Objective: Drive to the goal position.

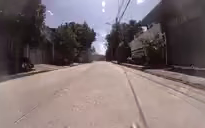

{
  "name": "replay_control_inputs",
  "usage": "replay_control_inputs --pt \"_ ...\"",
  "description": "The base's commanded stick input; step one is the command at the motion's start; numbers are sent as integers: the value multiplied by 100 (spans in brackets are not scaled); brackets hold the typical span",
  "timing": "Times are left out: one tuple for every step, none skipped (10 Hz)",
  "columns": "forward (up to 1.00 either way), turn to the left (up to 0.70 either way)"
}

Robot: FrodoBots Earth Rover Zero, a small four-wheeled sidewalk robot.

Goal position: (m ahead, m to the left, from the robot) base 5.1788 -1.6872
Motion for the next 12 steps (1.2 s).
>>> replay_control_inputs --pt "100 0" --pt "100 -23" --pt "100 -22" --pt "100 0" --pt "100 0" --pt "100 0" --pt "100 0" --pt "100 0" --pt "100 0" --pt "100 0" --pt "100 0" --pt "100 0"
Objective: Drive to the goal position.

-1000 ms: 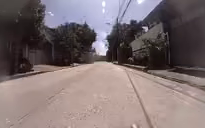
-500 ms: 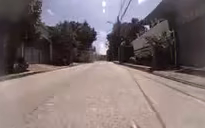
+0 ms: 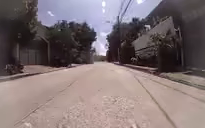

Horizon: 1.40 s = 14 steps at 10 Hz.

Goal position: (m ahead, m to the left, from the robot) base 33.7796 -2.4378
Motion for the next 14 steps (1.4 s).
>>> replay_control_inputs --pt "100 0" --pt "100 0" --pt "100 0" --pt "100 -21" --pt "100 -27" --pt "100 -27" --pt "100 0" --pt "100 0" --pt "100 0" --pt "100 0" --pt "100 0" --pt "100 0" --pt "100 0" --pt "100 0"
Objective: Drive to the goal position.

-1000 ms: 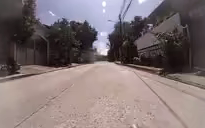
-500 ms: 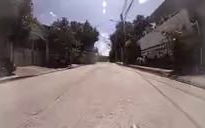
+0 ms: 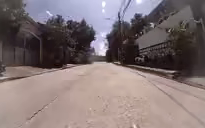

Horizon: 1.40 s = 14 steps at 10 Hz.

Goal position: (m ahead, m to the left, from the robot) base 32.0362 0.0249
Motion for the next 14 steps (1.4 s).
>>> replay_control_inputs --pt "100 0" --pt "100 0" --pt "100 0" --pt "100 -18" --pt "100 -27" --pt "100 -8" --pt "100 0" --pt "100 0" --pt "100 0" --pt "100 0" --pt "100 0" --pt "100 0" --pt "100 0" --pt "100 0"
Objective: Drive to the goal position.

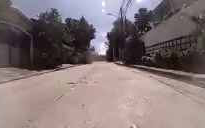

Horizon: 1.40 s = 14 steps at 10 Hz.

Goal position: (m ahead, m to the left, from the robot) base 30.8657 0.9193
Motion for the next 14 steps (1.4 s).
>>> replay_control_inputs --pt "100 0" --pt "100 -8" --pt "100 -27" --pt "100 -19" --pt "100 0" --pt "100 0" --pt "100 0" --pt "100 0" --pt "100 0" --pt "100 0" --pt "100 0" --pt "100 0" --pt "100 0" --pt "100 -4"
